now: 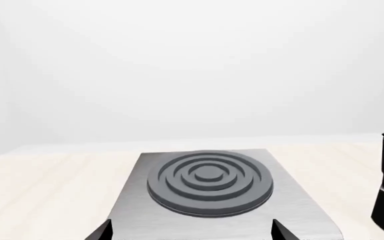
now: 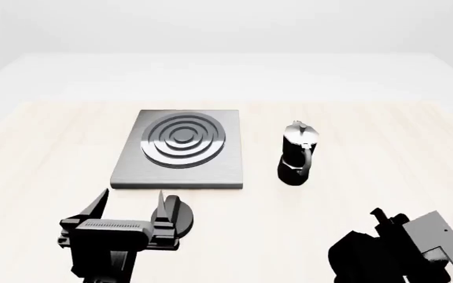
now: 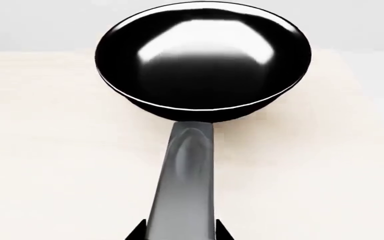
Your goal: Put the frying pan on the stove.
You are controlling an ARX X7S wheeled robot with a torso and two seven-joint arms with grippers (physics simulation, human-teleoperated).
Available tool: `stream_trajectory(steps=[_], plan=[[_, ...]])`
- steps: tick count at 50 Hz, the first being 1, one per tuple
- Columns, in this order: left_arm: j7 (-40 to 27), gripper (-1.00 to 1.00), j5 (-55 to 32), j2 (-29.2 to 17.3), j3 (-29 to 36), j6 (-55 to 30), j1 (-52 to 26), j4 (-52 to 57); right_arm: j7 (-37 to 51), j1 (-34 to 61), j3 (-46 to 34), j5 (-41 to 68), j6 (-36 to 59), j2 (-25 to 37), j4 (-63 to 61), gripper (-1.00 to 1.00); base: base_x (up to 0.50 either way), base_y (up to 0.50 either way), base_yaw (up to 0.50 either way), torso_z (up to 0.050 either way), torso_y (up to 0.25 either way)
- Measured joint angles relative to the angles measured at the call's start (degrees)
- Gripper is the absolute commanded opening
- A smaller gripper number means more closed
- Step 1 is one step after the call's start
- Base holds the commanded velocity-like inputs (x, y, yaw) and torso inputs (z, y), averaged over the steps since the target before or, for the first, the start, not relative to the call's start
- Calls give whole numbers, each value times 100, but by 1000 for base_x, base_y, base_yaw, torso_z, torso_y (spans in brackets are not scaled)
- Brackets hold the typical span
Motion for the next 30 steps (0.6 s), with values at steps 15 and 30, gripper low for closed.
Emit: stream_trajectory(steps=[15, 30], plan=[[-54, 100, 61, -3, 26, 89, 25, -94, -438, -367, -494, -117, -67, 258, -725, -100, 0, 0, 0, 0, 1], [-116, 100, 109, -24, 68, 47, -7, -73, -719, -568, -798, -97, 50, 500, -1391, -100, 0, 0, 0, 0, 1]])
